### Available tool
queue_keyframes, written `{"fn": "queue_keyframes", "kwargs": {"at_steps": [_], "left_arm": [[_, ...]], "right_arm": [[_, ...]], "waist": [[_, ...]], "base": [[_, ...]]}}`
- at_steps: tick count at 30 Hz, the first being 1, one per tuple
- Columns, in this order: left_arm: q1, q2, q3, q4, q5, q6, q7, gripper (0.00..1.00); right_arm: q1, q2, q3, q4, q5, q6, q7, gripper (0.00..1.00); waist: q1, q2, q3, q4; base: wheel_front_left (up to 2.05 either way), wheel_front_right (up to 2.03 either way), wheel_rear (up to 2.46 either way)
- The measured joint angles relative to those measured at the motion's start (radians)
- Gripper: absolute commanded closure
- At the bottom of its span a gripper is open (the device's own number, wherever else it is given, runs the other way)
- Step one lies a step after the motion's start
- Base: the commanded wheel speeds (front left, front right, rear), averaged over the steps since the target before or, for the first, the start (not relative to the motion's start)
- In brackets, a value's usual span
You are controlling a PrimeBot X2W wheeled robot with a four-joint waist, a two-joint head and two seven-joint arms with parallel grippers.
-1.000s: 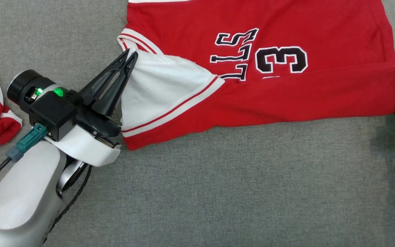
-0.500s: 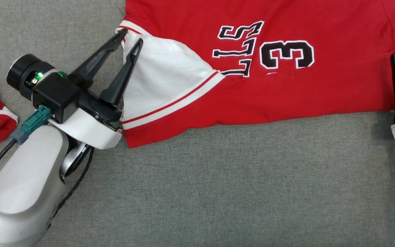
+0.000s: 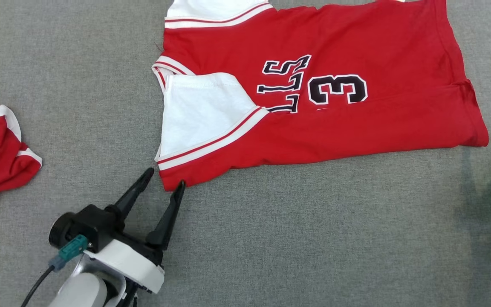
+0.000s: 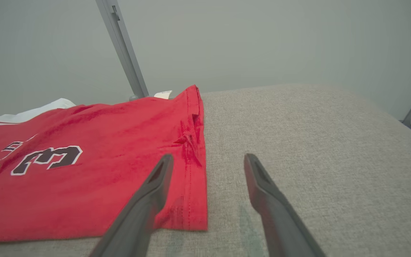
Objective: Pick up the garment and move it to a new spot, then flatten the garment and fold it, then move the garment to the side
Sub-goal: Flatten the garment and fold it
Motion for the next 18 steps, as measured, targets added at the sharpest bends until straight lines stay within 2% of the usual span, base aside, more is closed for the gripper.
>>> {"fn": "queue_keyframes", "kwargs": {"at_steps": [7,8,9,10,11,12,18], "left_arm": [[0.008,-0.02,-0.009,0.064,-0.019,0.027,0.053,0.0],[0.002,-0.019,-0.01,0.07,-0.019,0.027,0.056,0.16],[-0.008,-0.02,-0.011,0.074,-0.022,0.024,0.057,0.16],[-0.017,-0.019,-0.013,0.077,-0.023,0.018,0.062,0.47],[-0.024,-0.016,-0.016,0.079,-0.022,0.014,0.062,0.64],[-0.027,-0.013,-0.016,0.081,-0.022,0.014,0.06,1.0],[-0.026,0.002,-0.026,0.077,-0.022,0.004,0.057,1.0]], "right_arm": [[0.019,0.018,0.003,-0.012,-0.002,0.0,0.0,0.0],[0.019,0.018,0.004,-0.013,-0.002,0.0,0.0,0.0],[0.018,0.018,0.005,-0.014,-0.002,0.0,0.0,0.0],[0.018,0.017,0.005,-0.015,-0.002,0.0,0.0,0.0],[0.018,0.015,0.004,-0.015,-0.001,0.0,0.0,0.0],[0.018,0.012,0.004,-0.016,-0.001,0.0,0.0,0.0],[0.019,0.011,0.012,0.003,0.016,0.0,0.0,0.0]], "waist": [[0.0,0.0,-0.006,-0.01],[0.0,0.0,-0.004,-0.011],[0.0,0.0,-0.003,-0.012],[0.0,0.0,-0.001,-0.014],[0.0,0.0,0.001,-0.015],[0.0,0.0,0.003,-0.016],[0.0,0.0,0.007,-0.014]], "base": [[0.0,0.0,0.0],[0.0,0.0,0.0],[0.0,0.0,0.0],[0.0,0.0,0.0],[0.0,0.0,0.0],[0.0,0.0,0.0],[0.0,0.0,0.0]]}}
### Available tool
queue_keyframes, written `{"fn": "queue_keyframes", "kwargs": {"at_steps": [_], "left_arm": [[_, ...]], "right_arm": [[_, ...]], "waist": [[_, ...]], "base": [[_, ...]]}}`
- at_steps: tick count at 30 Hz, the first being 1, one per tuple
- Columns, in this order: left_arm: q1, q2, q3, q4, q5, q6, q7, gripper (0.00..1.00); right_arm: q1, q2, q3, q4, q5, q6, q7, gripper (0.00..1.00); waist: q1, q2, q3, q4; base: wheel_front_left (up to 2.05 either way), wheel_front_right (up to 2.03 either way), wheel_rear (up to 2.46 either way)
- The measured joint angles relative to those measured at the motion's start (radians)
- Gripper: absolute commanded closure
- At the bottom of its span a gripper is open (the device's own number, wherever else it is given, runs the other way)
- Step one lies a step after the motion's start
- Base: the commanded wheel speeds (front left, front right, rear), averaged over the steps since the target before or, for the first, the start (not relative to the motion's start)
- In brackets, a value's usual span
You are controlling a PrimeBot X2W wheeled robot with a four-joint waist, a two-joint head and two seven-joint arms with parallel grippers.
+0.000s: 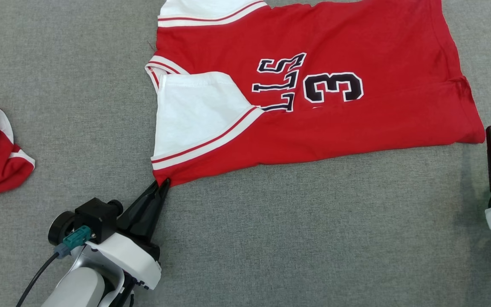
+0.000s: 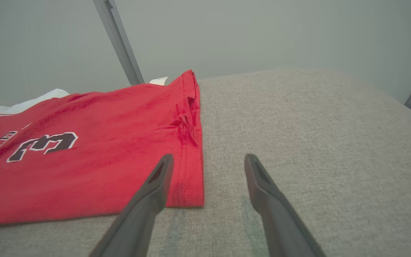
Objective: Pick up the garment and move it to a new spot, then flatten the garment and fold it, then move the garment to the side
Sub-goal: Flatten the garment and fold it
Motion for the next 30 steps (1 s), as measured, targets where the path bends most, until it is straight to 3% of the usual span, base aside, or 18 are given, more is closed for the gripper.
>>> {"fn": "queue_keyframes", "kwargs": {"at_steps": [14,15,17,30], "left_arm": [[0.016,0.038,-0.012,-0.076,0.001,0.006,0.043,1.0],[0.015,0.04,-0.013,-0.08,0.001,0.006,0.044,1.0],[0.015,0.041,-0.014,-0.084,0.001,0.008,0.046,1.0],[0.084,0.078,-0.029,-0.166,-0.008,0.01,0.053,1.0]], "right_arm": [[-0.109,0.007,0.175,0.138,0.165,0.0,-0.001,0.0],[-0.116,0.004,0.187,0.143,0.173,0.0,-0.001,0.05],[-0.128,-0.006,0.205,0.147,0.184,0.0,-0.002,1.0],[-0.015,-0.085,0.208,0.058,0.252,0.0,0.0,1.0]], "waist": [[0.0001,0.0,0.026,0.023],[0.0,0.0,0.027,0.024],[0.0001,0.0,0.028,0.027],[0.0001,0.0,-0.022,0.028]], "base": [[0.0,0.0,0.0],[0.0,0.0,0.0],[0.0,0.0,0.0],[0.0,0.0,0.0]]}}
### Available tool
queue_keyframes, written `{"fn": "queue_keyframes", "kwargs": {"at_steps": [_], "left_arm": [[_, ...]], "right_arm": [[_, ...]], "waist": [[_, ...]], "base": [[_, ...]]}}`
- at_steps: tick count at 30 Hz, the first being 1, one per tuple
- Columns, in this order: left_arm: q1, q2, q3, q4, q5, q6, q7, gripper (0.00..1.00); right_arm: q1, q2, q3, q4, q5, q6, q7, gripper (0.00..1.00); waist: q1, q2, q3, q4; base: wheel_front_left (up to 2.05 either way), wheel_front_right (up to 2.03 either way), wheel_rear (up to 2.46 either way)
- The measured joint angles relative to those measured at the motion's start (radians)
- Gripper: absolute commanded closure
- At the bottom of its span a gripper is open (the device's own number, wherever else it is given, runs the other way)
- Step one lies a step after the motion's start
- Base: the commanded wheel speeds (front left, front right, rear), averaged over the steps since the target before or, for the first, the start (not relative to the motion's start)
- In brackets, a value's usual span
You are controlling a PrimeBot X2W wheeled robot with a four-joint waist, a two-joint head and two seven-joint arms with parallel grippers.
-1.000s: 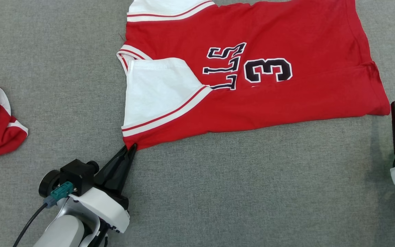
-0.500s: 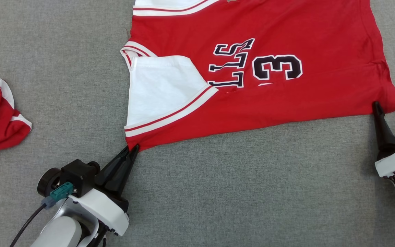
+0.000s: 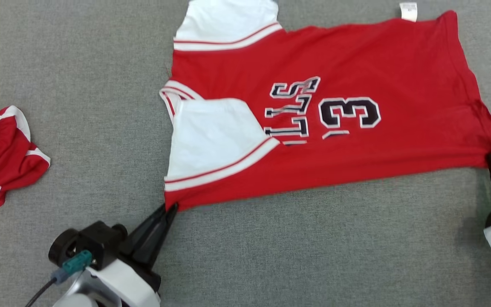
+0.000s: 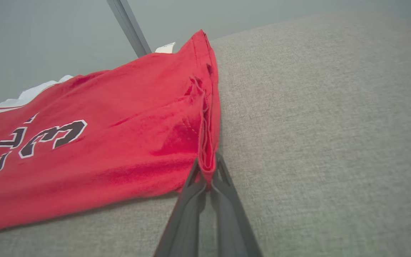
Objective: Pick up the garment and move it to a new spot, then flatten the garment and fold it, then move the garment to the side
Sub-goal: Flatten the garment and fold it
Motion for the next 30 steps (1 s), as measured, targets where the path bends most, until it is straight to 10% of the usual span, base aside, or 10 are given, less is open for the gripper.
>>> {"fn": "queue_keyframes", "kwargs": {"at_steps": [19,20,21,22,30], "left_arm": [[0.269,0.06,-0.055,-0.127,-0.016,0.095,0.058,1.0],[0.267,0.059,-0.054,-0.115,-0.005,0.1,0.049,0.86],[0.264,0.051,-0.05,-0.087,-0.001,0.107,0.031,0.47],[0.265,0.044,-0.044,-0.076,-0.008,0.11,0.016,0.0],[0.305,0.032,-0.004,-0.075,-0.076,0.099,-0.051,0.0]], "right_arm": [[0.395,-0.03,-0.132,-0.152,0.016,0.0,0.0,1.0],[0.397,-0.03,-0.133,-0.155,0.018,0.0,0.0,0.67],[0.399,-0.027,-0.139,-0.158,0.027,0.0,0.0,0.0],[0.401,-0.026,-0.149,-0.161,0.029,0.0,0.0,0.0],[0.504,-0.031,-0.337,-0.214,-0.075,0.0,0.0,0.0]], "waist": [[0.0,0.0,-0.085,-0.016],[0.0,0.0001,-0.085,-0.016],[0.0,0.0,-0.085,-0.016],[0.0,0.0,-0.085,-0.016],[0.0,0.0,-0.08,-0.011]], "base": [[0.0,0.0,0.0],[0.0,0.0,0.0],[0.0,0.0,0.0],[0.0,0.0,0.0],[0.0,0.0,0.0]]}}
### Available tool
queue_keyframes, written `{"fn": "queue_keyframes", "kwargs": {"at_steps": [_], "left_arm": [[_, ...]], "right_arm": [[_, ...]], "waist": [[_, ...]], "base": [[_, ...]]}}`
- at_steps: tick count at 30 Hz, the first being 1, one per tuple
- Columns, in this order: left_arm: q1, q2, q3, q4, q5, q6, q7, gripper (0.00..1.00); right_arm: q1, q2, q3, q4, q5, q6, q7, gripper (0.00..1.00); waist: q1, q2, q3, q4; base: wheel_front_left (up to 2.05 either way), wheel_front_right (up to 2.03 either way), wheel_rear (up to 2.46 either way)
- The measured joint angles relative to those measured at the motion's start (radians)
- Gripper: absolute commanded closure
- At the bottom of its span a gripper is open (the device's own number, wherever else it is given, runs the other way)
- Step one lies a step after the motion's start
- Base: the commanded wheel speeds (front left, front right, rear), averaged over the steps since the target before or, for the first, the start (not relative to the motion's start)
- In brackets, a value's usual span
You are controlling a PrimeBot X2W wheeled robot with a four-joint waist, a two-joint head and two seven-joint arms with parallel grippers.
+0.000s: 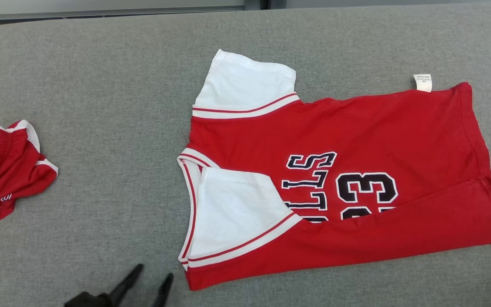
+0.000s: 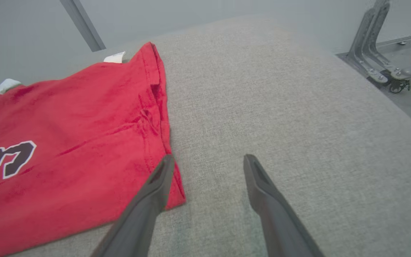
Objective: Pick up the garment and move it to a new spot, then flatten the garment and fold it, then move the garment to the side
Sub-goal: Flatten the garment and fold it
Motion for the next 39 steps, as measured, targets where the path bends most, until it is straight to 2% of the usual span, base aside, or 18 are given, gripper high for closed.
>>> {"fn": "queue_keyframes", "kwargs": {"at_steps": [4,9,13,17,20,26,29,39], "left_arm": [[-0.022,0.017,0.057,-0.021,0.006,0.037,-0.023,0.0],[-0.218,0.013,0.096,-0.042,0.009,0.046,0.028,0.0],[-0.465,0.005,0.092,0.008,-0.02,0.006,0.189,0.0],[-0.734,0.027,0.074,0.133,-0.054,-0.049,0.425,0.0],[-0.917,0.034,0.045,0.234,-0.061,-0.072,0.594,0.0],[-1.181,0.014,-0.002,0.391,-0.061,-0.107,0.82,0.0],[-1.26,0.012,-0.029,0.445,-0.049,-0.121,0.888,0.0],[-1.363,0.016,-0.076,0.551,-0.027,-0.143,0.967,0.0]], "right_arm": [[-0.005,0.049,-0.12,-0.094,-0.092,0.0,0.0,0.0],[-0.092,0.123,-0.089,-0.176,-0.179,0.0,0.0,0.0],[-0.183,0.159,0.008,-0.182,-0.202,0.0,0.0,0.0],[-0.283,0.151,0.105,-0.165,-0.21,0.0,0.0,0.0],[-0.358,0.149,0.156,-0.153,-0.212,0.0,0.0,0.0],[-0.461,0.178,0.222,-0.156,-0.211,0.0,0.0,0.0],[-0.483,0.199,0.228,-0.156,-0.208,0.0,0.0,0.0],[-0.492,0.258,0.231,-0.147,-0.203,0.0,0.0,0.0]], "waist": [[0.0,0.0,-0.001,0.001],[0.0,0.0,-0.002,-0.003],[0.0,0.0,0.015,-0.004],[0.0,0.0,0.059,-0.022],[0.0,0.0,0.103,-0.043],[0.0,0.0,0.192,-0.111],[0.0,-0.0001,0.234,-0.15],[0.0,-0.0001,0.32,-0.255]], "base": [[0.0,0.0,0.0],[0.0,0.0,0.0],[0.0,0.0,0.0],[0.0,0.0,0.0],[0.0,0.0,0.0],[0.0,0.0,0.0],[0.0,0.0,0.0],[0.0,0.0,0.0]]}}
